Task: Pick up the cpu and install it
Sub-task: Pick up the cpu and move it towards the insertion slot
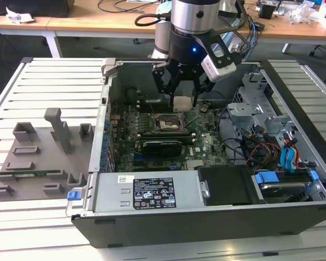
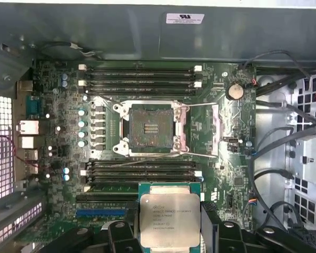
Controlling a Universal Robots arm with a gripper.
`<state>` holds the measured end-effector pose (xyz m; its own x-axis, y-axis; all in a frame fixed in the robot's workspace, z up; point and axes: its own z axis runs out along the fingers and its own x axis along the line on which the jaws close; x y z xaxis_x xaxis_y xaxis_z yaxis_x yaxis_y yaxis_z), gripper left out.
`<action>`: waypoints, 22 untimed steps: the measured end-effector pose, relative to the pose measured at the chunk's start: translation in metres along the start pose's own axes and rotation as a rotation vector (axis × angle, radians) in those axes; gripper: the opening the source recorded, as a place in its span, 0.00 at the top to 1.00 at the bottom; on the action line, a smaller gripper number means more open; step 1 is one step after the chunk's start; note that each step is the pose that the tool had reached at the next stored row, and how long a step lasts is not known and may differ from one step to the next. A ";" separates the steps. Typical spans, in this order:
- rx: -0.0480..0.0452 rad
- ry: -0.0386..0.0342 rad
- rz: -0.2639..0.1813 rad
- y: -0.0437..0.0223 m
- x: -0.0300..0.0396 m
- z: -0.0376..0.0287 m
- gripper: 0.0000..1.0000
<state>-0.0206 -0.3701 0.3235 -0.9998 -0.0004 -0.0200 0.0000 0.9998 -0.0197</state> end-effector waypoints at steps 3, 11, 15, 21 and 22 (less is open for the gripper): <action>-0.0001 -0.0001 0.000 0.0033 0.0001 0.0034 0.45; 0.0005 0.0001 0.000 0.0134 0.0003 0.0136 0.45; 0.0011 0.0000 0.000 0.0303 0.0003 0.0144 0.45; 0.0013 0.0001 0.000 0.0350 0.0017 0.0180 0.45; 0.0010 0.0000 0.000 0.0350 0.0017 0.0181 0.45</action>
<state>-0.0220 -0.3354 0.3046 -0.9998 -0.0005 -0.0200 -0.0001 0.9998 -0.0208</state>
